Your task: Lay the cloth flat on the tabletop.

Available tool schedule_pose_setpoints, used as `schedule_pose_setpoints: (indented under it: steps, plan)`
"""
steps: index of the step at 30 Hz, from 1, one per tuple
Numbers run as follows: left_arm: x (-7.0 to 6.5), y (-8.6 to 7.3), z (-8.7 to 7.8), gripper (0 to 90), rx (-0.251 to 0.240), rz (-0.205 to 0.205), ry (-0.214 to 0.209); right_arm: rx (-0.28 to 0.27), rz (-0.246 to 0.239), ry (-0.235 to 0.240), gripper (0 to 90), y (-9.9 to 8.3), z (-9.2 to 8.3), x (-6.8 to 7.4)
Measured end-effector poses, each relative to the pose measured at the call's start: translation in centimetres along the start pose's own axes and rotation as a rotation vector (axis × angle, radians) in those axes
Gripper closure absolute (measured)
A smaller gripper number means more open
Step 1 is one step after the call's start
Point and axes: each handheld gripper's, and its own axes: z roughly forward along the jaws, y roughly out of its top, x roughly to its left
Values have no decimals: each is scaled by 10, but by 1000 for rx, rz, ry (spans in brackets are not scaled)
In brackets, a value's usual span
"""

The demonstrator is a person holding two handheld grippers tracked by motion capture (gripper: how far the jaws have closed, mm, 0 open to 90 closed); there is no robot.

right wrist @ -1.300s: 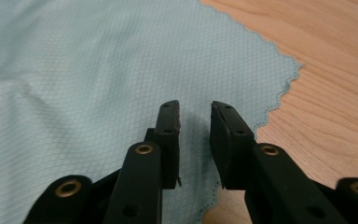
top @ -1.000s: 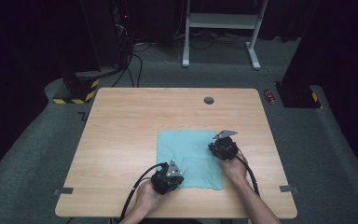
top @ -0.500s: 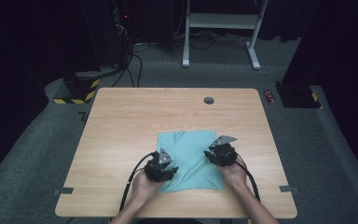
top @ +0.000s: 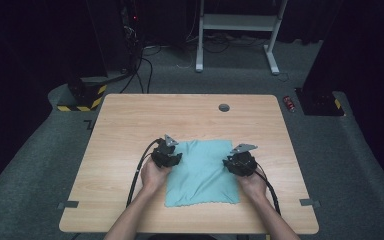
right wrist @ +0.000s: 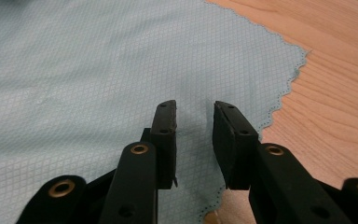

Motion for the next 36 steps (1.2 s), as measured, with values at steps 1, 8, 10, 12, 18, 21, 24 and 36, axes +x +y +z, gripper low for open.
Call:
schedule_pose_setpoints:
  steps: [1,8,10,12,18,21,24,36]
  plan:
    - [3,-1,1,589,-12,-2,-2,-2,-1,3,699,0,0,-1]
    - [20,-3,6,609,-66,-18,22,2,5,-9,698,1,0,-3]
    - [23,-3,8,612,-71,-19,20,3,6,-7,698,1,1,-5]
    - [25,4,10,617,-44,11,35,7,9,-12,692,1,1,-4]
    - [29,8,13,646,-35,20,26,-9,23,-15,613,0,-2,-4]
    - [30,8,14,647,-41,25,34,-29,33,18,594,-2,-10,1]
    - [30,8,16,665,-55,43,57,-34,-10,36,580,-9,-20,11]
    - [19,2,3,556,-6,37,6,-30,-46,65,553,-31,-26,21]
